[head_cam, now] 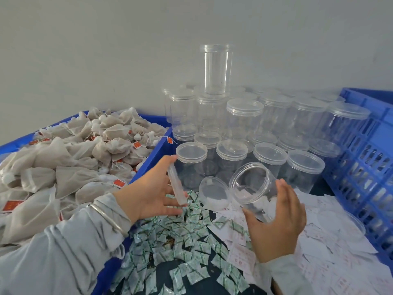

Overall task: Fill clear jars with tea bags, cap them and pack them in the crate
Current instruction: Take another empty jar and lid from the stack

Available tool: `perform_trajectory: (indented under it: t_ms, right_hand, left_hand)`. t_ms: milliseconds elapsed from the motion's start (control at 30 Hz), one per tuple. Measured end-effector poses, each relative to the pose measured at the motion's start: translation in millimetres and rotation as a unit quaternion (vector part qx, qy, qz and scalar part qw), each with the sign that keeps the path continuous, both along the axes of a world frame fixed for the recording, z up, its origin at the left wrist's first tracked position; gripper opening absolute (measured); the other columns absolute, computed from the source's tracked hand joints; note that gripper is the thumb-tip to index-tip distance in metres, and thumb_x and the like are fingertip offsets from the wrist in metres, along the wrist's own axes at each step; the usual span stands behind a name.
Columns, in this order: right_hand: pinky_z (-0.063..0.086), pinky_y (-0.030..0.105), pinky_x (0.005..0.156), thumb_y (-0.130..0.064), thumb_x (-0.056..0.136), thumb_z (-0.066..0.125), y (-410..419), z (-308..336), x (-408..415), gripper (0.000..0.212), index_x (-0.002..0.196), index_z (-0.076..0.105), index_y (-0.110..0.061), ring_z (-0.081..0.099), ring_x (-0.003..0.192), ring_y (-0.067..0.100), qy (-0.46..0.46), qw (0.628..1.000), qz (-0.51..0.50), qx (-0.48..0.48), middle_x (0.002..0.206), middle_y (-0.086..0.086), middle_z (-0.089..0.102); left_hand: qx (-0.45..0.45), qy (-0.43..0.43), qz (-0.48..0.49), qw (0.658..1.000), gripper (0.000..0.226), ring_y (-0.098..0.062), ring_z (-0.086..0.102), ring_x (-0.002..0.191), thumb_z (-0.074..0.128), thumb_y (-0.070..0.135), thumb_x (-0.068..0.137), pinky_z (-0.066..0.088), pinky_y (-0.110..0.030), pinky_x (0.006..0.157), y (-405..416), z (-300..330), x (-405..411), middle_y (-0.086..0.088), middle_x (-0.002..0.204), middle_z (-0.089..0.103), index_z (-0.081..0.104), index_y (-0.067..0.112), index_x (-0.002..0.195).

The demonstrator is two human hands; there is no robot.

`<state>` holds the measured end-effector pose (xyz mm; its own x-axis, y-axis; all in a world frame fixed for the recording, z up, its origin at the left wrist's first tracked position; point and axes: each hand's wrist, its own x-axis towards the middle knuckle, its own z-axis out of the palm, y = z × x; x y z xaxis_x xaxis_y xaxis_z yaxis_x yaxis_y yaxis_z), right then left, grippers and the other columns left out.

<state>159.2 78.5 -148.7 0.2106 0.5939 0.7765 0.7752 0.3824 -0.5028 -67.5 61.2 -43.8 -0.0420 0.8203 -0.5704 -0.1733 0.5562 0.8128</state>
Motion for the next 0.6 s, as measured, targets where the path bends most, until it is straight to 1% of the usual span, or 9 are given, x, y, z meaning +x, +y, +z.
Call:
perform_trajectory:
  t_ms: [67,133,200,333,367,400,500,533,600]
  right_hand:
    - [0.018,0.050,0.108,-0.015,0.046,0.094,-1,-1,-4,0.108,0.135,0.034,-0.016,0.033,0.128,0.022,0.003,1.000,0.017,-0.001,0.134,0.018,0.050]
    - [0.021,0.051,0.106,-0.014,0.044,0.095,-4,-3,-8,0.109,0.136,0.034,-0.014,0.034,0.128,0.022,-0.008,0.999,0.034,0.008,0.134,0.015,0.050]
    - [0.022,0.050,0.107,-0.014,0.044,0.095,-7,-4,-11,0.111,0.136,0.034,-0.014,0.034,0.128,0.022,-0.013,0.998,0.055,0.012,0.134,0.006,0.046]
    - [0.031,0.058,0.100,-0.013,0.043,0.094,-12,0,-16,0.111,0.136,0.034,-0.014,0.032,0.127,0.019,-0.003,0.997,0.078,0.009,0.133,0.001,0.040]
    - [0.032,0.058,0.099,-0.013,0.043,0.094,-13,1,-16,0.111,0.136,0.034,-0.014,0.033,0.126,0.020,0.002,0.997,0.081,0.008,0.132,0.001,0.040]
    - [0.033,0.056,0.099,-0.013,0.043,0.094,-13,1,-17,0.110,0.136,0.034,-0.014,0.034,0.125,0.020,0.007,0.996,0.085,0.007,0.132,0.001,0.040]
    - [0.030,0.047,0.099,-0.014,0.045,0.094,-14,1,-17,0.110,0.136,0.033,-0.015,0.035,0.124,0.018,0.016,0.995,0.094,0.000,0.133,0.000,0.039]
    - [0.030,0.047,0.099,-0.014,0.045,0.094,-14,1,-17,0.110,0.136,0.033,-0.016,0.035,0.124,0.018,0.017,0.995,0.096,-0.003,0.132,-0.001,0.039]
    - [0.031,0.047,0.099,-0.015,0.045,0.094,-15,1,-18,0.110,0.137,0.033,-0.015,0.035,0.124,0.018,0.017,0.995,0.100,-0.006,0.131,-0.001,0.040]
  left_hand:
    - [0.006,0.026,0.008,1.000,0.069,-0.024,0.058,0.072,0.039,0.067,0.086,0.044,-0.032,0.057,4,-3,-2,-0.016,0.101,0.067,0.059,0.005,0.106]
    - [0.015,0.034,0.028,0.999,0.071,-0.018,0.047,0.064,0.041,0.068,0.085,0.037,-0.027,0.050,6,-5,-4,-0.015,0.100,0.059,0.056,0.003,0.112]
    - [0.025,0.001,0.064,0.998,0.067,-0.017,0.043,0.059,0.048,0.062,0.087,0.037,-0.025,0.045,8,-7,-5,-0.016,0.098,0.050,0.048,0.003,0.119]
    - [0.023,-0.065,0.099,0.993,0.028,-0.021,0.050,0.060,0.048,0.027,0.096,0.049,-0.023,0.042,11,-9,-7,-0.019,0.087,0.050,0.044,0.005,0.112]
    - [0.017,-0.078,0.102,0.992,0.022,-0.022,0.052,0.062,0.045,0.016,0.097,0.051,-0.023,0.044,12,-10,-7,-0.022,0.090,0.051,0.041,0.005,0.115]
    - [0.012,-0.085,0.105,0.991,0.025,-0.023,0.053,0.065,0.042,0.007,0.095,0.052,-0.024,0.045,12,-11,-8,-0.024,0.094,0.052,0.038,0.005,0.119]
    - [0.000,-0.070,0.116,0.991,0.052,-0.024,0.056,0.069,0.035,-0.008,0.092,0.055,-0.028,0.051,11,-13,-7,-0.031,0.115,0.048,0.025,0.012,0.139]
    - [-0.002,-0.071,0.114,0.991,0.058,-0.026,0.058,0.073,0.033,-0.010,0.092,0.054,-0.029,0.051,10,-12,-6,-0.032,0.126,0.043,0.021,0.012,0.144]
    - [-0.010,-0.077,0.112,0.991,0.063,-0.034,0.061,0.093,0.034,-0.012,0.092,0.054,-0.033,0.055,9,-12,-5,-0.030,0.145,0.026,0.016,0.009,0.149]
